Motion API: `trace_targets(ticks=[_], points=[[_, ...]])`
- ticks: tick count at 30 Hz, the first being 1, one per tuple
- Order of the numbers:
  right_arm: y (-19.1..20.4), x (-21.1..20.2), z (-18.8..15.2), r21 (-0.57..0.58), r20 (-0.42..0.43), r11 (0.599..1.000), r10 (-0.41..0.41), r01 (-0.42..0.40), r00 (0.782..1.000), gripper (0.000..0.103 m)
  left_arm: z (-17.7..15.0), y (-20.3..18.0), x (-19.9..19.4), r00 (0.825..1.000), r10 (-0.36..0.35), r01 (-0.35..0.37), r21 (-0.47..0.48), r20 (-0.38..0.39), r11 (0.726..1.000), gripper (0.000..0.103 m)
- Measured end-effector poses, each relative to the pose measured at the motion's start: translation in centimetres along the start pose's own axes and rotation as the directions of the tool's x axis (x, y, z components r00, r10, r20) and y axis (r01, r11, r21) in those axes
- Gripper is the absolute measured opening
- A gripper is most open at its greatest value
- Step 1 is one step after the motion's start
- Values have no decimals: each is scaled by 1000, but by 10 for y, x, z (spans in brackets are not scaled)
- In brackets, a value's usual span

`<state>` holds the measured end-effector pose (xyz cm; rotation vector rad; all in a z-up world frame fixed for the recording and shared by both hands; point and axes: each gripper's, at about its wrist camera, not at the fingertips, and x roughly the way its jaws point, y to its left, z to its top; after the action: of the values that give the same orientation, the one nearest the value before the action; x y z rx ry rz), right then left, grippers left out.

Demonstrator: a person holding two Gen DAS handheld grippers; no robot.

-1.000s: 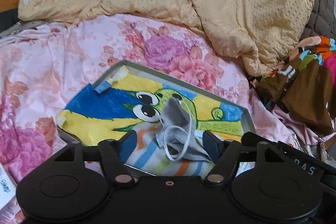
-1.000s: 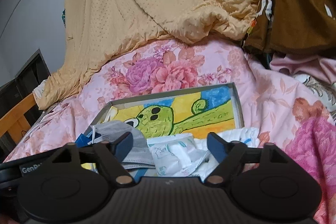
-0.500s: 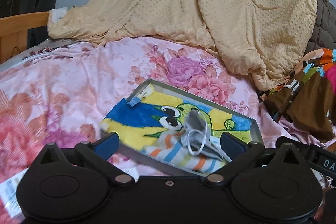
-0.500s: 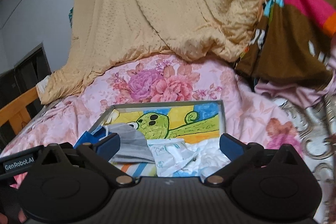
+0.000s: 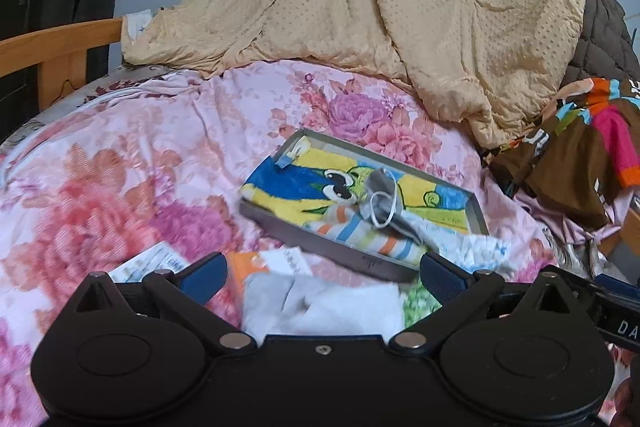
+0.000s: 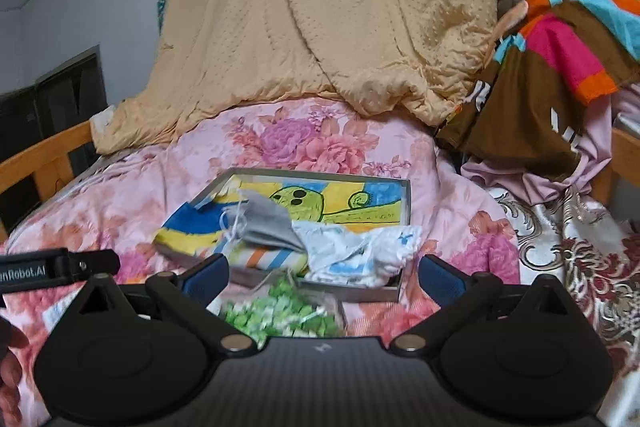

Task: Organize soft objects
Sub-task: 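Move both open tools back over the pile of items, then lower the left tool toward the orange cup while the right tool reaches the white bumpy strip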

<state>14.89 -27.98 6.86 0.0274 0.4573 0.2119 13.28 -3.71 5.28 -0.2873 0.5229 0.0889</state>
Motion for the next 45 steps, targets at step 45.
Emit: trace_targets(ticks=[45], points=[[42, -21, -76, -70, -175, 971, 214, -229, 961, 102, -97, 59, -40, 916, -316, 388, 348, -246, 853, 102]])
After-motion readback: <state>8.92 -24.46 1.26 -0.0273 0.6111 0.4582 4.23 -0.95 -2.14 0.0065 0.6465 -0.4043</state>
